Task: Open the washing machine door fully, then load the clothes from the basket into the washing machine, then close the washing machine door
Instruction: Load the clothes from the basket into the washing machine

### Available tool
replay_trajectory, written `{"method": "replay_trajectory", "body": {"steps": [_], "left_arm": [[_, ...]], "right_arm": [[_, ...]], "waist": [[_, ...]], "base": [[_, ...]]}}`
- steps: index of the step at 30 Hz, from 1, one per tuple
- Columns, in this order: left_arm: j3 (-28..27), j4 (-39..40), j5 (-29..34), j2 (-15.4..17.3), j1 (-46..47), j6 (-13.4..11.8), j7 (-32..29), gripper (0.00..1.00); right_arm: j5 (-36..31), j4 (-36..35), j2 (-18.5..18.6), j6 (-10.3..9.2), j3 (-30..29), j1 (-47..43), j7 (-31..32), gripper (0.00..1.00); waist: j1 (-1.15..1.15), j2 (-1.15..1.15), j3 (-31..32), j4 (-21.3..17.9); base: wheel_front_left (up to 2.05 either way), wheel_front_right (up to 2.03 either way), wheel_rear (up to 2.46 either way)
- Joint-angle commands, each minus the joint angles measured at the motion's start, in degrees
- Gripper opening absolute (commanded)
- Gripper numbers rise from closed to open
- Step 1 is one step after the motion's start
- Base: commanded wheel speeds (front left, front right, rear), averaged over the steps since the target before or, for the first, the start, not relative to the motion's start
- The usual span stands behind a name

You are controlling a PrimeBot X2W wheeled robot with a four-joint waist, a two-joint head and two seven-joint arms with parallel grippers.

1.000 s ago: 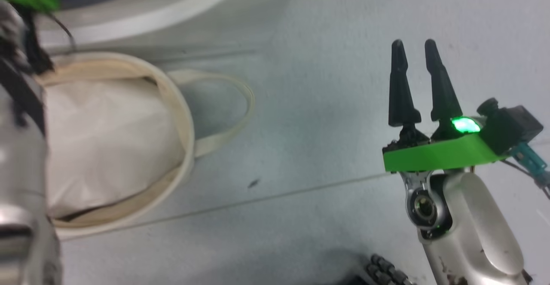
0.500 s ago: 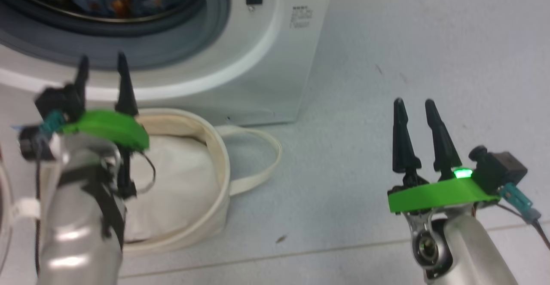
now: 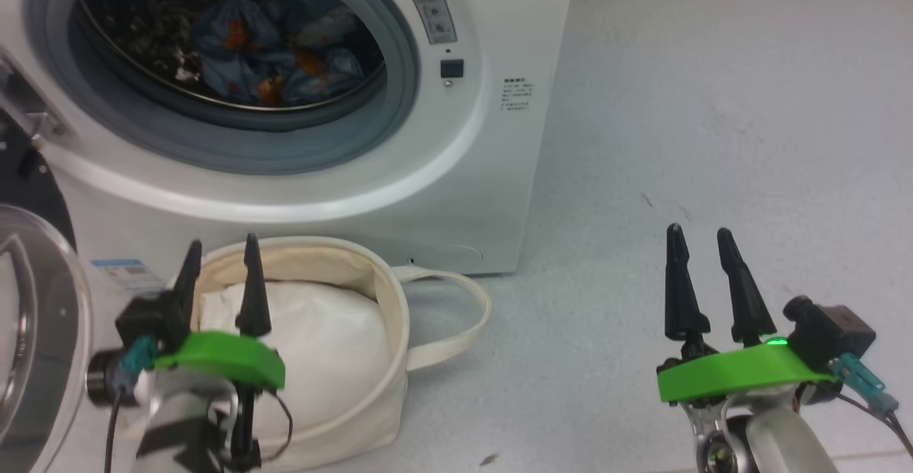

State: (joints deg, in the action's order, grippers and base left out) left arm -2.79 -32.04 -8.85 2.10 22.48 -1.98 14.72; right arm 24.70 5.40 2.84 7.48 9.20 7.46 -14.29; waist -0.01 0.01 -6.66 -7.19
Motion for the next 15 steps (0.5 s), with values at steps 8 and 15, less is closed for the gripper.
{"method": "replay_trajectory", "body": {"steps": [8, 15], "left_arm": [[2.3, 6.1, -2.6, 0.8, -8.8, -3.2, 0.3, 1.0], [5.0, 8.6, -0.5, 0.8, -12.1, -6.3, 0.3, 1.0]], "right_arm": [[-0.3, -0.6, 0.0, 0.01, 1.3, -2.2, -0.7, 1.0], [0.0, -0.6, 0.0, 0.01, 1.5, -2.8, -0.7, 1.0]], "waist": [[0.01, -0.01, 4.8, 1.0], [0.01, -0.01, 5.2, 1.2]], "base": [[0.0, 0.0, 0.0], [0.0, 0.0, 0.0]]}}
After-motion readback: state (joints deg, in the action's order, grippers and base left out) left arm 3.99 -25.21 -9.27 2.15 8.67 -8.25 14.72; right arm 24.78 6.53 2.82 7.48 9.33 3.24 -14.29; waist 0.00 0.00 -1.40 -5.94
